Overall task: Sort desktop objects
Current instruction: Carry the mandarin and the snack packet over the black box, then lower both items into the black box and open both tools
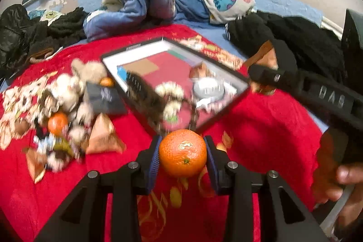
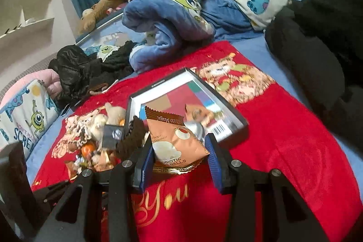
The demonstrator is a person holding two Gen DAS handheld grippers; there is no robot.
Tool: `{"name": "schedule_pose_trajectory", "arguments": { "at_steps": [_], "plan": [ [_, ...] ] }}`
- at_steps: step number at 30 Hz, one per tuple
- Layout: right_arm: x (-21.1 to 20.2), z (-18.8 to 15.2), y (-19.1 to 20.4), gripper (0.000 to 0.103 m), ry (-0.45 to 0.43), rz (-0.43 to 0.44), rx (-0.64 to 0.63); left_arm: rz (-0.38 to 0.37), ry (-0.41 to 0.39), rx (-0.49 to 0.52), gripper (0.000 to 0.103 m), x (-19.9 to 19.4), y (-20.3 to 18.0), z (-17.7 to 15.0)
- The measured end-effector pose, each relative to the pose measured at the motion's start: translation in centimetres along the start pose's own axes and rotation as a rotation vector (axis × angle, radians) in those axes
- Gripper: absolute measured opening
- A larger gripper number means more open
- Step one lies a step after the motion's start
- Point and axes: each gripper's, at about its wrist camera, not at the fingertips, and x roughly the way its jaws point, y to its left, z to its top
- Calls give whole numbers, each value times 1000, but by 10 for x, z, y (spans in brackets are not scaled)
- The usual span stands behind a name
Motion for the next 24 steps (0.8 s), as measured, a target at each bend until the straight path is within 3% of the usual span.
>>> {"name": "schedule_pose_trajectory", "arguments": {
  "at_steps": [8, 16, 20, 24],
  "plan": [
    [39, 16, -19, 41, -33, -10, 63, -23, -56, -30, 38, 30, 7, 42],
    [66, 16, -32, 41, -2, -15, 81, -27, -45, -31, 38, 74, 10, 47],
    [76, 15, -34, 41, 11, 6, 93, -38, -77, -7, 38, 80, 9, 44],
    [83, 9, -26, 41, 25, -29, 43, -49, -93, 20, 38, 87, 6, 40]
  ]
}}
